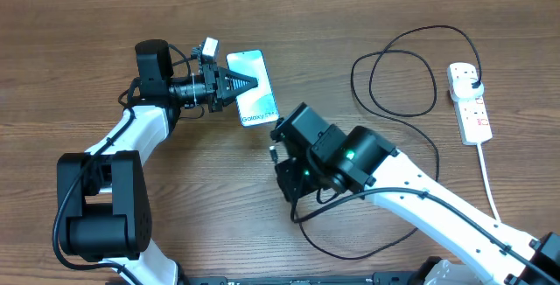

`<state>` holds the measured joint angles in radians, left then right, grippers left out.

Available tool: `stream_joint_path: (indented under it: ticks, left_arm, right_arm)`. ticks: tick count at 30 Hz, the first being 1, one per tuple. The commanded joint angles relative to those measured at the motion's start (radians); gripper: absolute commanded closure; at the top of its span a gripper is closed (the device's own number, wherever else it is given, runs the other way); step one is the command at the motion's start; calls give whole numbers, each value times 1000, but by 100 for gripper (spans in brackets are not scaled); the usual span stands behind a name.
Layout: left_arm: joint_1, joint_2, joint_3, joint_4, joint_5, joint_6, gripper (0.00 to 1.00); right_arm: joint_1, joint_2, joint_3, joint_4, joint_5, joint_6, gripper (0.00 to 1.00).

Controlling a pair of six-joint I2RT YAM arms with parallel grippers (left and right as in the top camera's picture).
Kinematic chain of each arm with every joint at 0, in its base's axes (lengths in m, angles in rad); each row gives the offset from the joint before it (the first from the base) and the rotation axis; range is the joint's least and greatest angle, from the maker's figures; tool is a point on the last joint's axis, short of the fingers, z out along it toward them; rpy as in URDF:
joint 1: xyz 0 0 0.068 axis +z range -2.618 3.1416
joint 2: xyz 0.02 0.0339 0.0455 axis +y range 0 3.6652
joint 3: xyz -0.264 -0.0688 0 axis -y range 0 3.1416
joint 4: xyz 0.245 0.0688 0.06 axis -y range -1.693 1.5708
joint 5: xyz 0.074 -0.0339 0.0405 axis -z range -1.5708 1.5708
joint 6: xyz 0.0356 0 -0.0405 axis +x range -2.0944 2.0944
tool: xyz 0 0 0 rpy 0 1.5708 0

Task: Plug charger to phone and switch on socket
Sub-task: 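Carry the USB-C plug under the phone's bottom port with the right gripper, then push the USB-C plug up into the phone's charging port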

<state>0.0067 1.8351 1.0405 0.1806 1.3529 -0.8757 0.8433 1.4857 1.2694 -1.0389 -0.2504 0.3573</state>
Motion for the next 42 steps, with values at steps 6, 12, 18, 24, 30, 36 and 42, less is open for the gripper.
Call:
stream_joint_path:
  ticks: [6,12,18,24,30,36,42]
  left_arm:
    - [0,0,21,8,31,98,96]
    - [0,0,21,12,113,98,96]
    - [0,0,21,14,167,98,96]
    - [0,0,21,15,162,94,96]
    - [0,0,21,15,137,61,96]
    - [0,0,21,17,137,60,96]
    - [0,0,21,31,138,60,96]
  right_arm:
    - [16,-17,0,65,-14,-34,96]
    - [14,-16,0,145,-22,-50,96]
    - [0,-17,0,182,-105,-48,96]
    - [-26,-92,0,95,-98,-48,96]
    - [-26,-217,-67,151,-12,-43,96]
    - [-27,-195,-203,310,-16,32,96]
    - [-27,-135,-210,359,-17,111,96]
